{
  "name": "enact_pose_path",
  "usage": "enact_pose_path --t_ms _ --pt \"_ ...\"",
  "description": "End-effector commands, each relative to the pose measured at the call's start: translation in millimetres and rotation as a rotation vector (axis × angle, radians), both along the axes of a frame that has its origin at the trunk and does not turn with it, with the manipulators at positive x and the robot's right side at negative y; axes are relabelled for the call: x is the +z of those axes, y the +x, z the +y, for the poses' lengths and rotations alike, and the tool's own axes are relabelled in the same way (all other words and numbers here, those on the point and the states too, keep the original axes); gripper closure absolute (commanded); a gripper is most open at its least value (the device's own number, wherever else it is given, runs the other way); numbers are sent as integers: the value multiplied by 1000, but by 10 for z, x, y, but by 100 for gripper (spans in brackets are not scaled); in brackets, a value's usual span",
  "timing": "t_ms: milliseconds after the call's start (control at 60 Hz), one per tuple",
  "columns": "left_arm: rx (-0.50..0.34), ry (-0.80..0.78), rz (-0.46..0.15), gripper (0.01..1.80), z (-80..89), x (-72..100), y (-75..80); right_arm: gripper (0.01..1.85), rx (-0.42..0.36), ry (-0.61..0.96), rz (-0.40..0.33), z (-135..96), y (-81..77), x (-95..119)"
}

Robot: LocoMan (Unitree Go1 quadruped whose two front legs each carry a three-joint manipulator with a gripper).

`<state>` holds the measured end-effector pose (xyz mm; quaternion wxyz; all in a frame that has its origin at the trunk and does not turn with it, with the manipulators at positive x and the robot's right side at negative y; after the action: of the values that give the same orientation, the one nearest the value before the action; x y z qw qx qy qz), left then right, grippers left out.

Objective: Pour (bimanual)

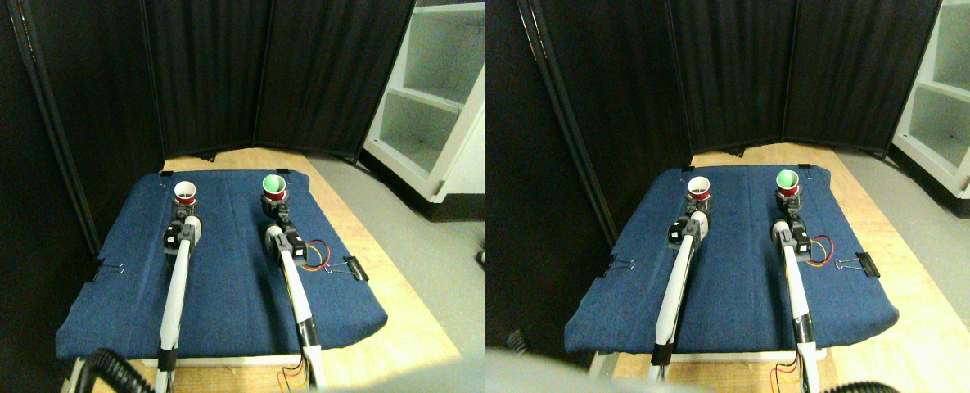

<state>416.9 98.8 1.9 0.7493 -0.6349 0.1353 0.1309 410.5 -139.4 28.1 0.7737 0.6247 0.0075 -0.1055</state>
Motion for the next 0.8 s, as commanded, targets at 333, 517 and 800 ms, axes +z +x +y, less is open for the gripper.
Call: enact_pose_path --t_ms 333,517,800 --pt "-51 -11 -46 148 -211 273 113 153 62 -17 -68 204 64 353" --pt "-71 -9 -40 148 -287 307 116 153 69 -21 -71 277 71 468" --pt "-98 -26 -40 148 -391 390 117 153 127 -29 -101 345 101 600"
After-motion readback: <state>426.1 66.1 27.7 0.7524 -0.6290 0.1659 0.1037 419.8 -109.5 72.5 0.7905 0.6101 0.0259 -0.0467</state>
